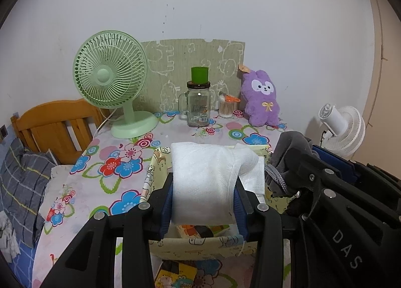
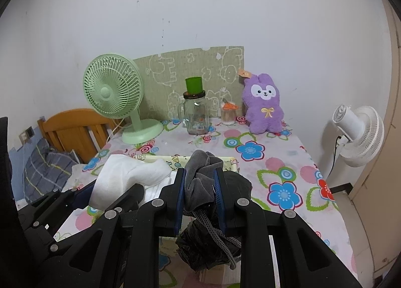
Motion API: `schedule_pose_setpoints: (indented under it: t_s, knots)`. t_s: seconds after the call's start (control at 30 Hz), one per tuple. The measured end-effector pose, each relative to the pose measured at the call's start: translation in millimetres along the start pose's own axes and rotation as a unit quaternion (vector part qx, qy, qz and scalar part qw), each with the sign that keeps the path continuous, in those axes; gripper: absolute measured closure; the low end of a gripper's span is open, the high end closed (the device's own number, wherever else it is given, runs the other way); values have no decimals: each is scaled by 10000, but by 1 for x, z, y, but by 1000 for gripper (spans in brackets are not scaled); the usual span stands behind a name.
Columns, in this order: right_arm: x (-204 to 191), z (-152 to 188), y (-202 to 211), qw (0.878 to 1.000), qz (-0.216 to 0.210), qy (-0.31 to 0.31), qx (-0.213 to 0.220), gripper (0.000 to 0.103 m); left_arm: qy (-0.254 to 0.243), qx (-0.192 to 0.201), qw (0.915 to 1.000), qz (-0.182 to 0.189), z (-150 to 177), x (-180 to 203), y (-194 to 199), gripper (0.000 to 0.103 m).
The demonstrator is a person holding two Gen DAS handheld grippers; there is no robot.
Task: Organize soft objects
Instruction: 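Lower the white cloth and grey fabric into the box with both tools, then open the left tool to drop the white cloth while the right releases the grey fabric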
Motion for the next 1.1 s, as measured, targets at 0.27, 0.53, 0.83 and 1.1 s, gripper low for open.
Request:
schedule_pose_setpoints:
  t_s: [0.27,0.53,0.83,1.1]
  knots:
    - [2,5,-18,9999,-16,30,-124,78,-14,-217,9998,-45,9,-2,-23,57]
    - [-3,12,-39,9997,-90,57,-239,78,20,-409,9992,3,19,-3,-35,39]
    - [-16,15,-55,9991,-245,149,-319,78,81,-467,9989,14,21,-9,-43,20]
    - [-20,22,-70,9978,-380,142,-532,70,92,-560,9984,-6,25,-12,-52,14]
Point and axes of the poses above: each gripper's, at about its wrist camera, not at the fingertips, and y roughly against the way its jaws point, x to its right, z to its underside, the point moved 10 cm from there along -y, roughly the way its jaws point, and after that the axes turned 5 degrees about x, right-handed, at the moved point
